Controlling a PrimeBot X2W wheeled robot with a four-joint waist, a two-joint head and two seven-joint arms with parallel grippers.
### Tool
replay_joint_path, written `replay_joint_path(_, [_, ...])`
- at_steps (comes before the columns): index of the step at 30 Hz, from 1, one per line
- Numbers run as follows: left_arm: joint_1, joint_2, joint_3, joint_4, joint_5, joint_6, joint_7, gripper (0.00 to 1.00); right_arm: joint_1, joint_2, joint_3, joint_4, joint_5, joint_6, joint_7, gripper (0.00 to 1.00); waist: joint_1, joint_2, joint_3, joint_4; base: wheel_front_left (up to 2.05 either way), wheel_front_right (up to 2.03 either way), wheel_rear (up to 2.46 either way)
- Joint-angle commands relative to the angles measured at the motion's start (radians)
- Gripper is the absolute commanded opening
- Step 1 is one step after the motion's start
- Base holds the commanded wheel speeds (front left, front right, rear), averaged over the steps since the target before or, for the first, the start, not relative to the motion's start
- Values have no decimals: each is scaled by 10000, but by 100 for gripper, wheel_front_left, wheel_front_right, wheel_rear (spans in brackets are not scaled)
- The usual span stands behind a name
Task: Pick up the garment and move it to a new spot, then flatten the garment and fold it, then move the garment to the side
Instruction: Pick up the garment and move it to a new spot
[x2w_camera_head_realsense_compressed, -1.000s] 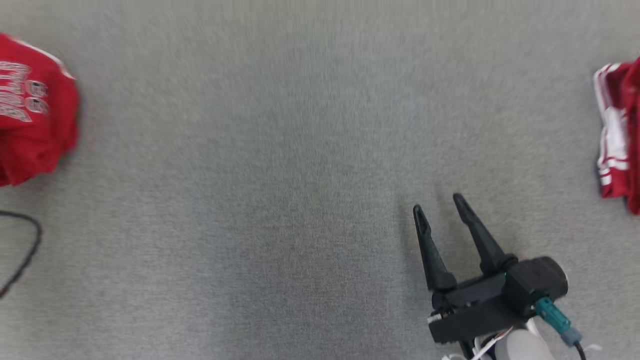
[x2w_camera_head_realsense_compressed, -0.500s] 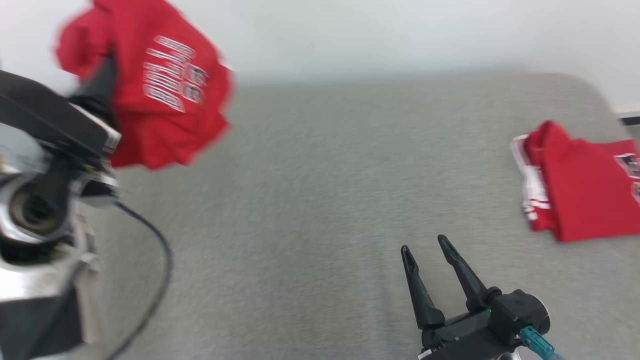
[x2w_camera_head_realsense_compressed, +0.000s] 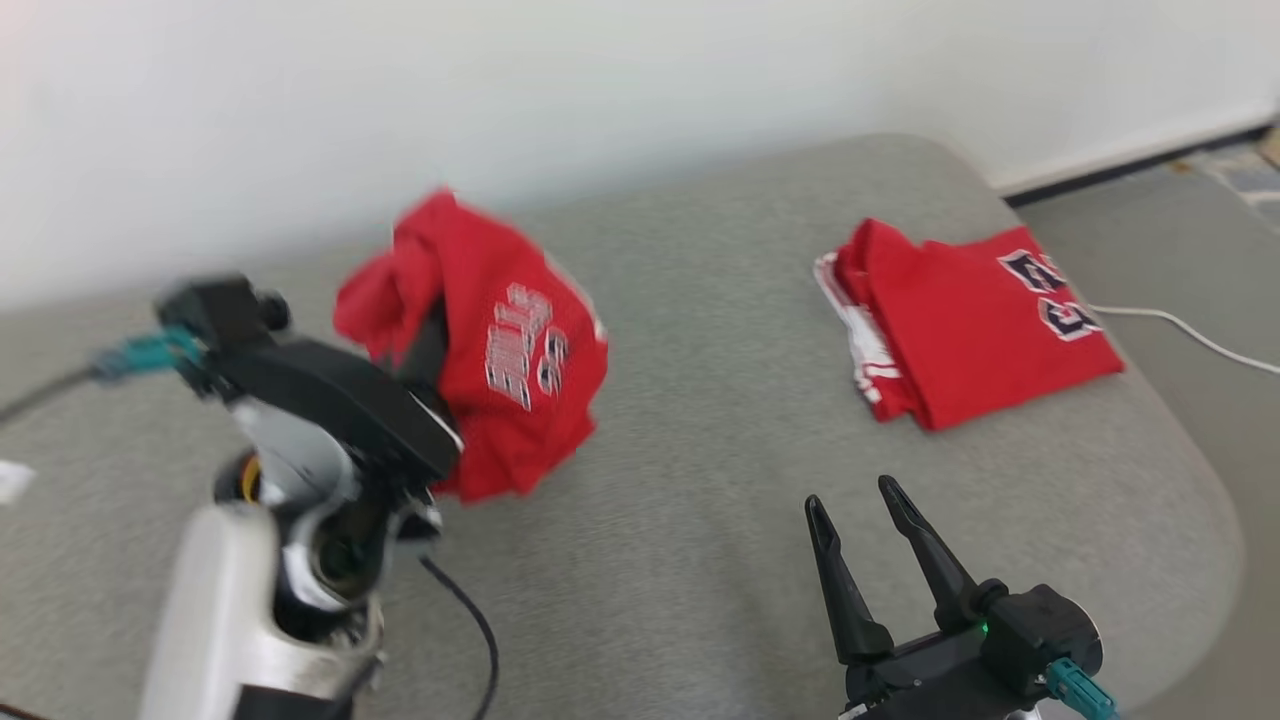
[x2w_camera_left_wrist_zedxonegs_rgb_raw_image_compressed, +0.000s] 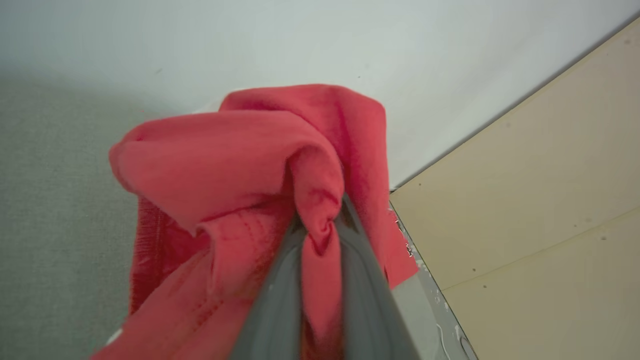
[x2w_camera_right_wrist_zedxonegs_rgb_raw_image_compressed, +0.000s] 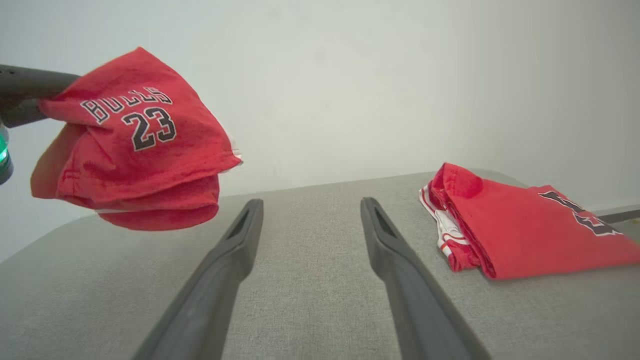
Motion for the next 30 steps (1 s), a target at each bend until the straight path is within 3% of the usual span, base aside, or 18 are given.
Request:
replay_joint_path(1, [320, -2, -179, 475, 309, -7, -332, 0, 118, 5, -17, 4, 97, -22, 10, 100, 1, 1, 247, -839, 0, 0, 0])
replay_joint_path(6, [761, 4, -741, 2552, 886, -393, -1511, 0, 129, 6, -119, -11, 136, -22, -73, 100, 1, 1, 449, -875, 0, 0, 0])
replay_joint_path(7, [774, 0, -886, 2919, 1011, -460, -1723, 6, 119, 9, -96, 6, 131, -22, -80, 100, 1, 1, 463, -831, 0, 0, 0])
replay_joint_path(8, [759, -1, -1050, 3254, 1186, -561, -1948, 95, 102, 7, -72, 23, 90, -22, -85, 100, 1, 1, 465, -769, 0, 0, 0])
replay_joint_path(9, [723, -1, -1169, 3533, 1338, -617, -2197, 100, 85, 4, -74, 37, 57, -22, -89, 100, 1, 1, 457, -702, 0, 0, 0])
replay_joint_path(13, [678, -20, -1607, 4329, 1543, -777, -3005, 100, 21, 5, -120, 86, 17, -22, -104, 100, 1, 1, 390, -320, 0, 0, 0])
replay_joint_path(17, [766, 0, -1742, 4282, 1749, -998, -4218, 100, 117, 3, -270, 98, -36, -22, -83, 100, 1, 1, 221, 78, 0, 0, 0])
replay_joint_path(20, [1201, -15, -1727, 4018, 1480, -1369, -5712, 100, 268, 2, -429, 150, -172, -22, -12, 100, 1, 1, -16, 498, 0, 0, 0])
replay_joint_path(24, [1850, 46, -1793, 3695, 1947, -1665, -7374, 100, 453, 2, -752, 167, -344, -22, 42, 100, 1, 1, -338, 1110, 0, 0, 0])
replay_joint_path(30, [3432, 406, -1100, 2496, 3246, -1530, -7977, 100, 705, -1, -1235, 209, -497, -22, 60, 100, 1, 1, -658, 1723, 0, 0, 0])
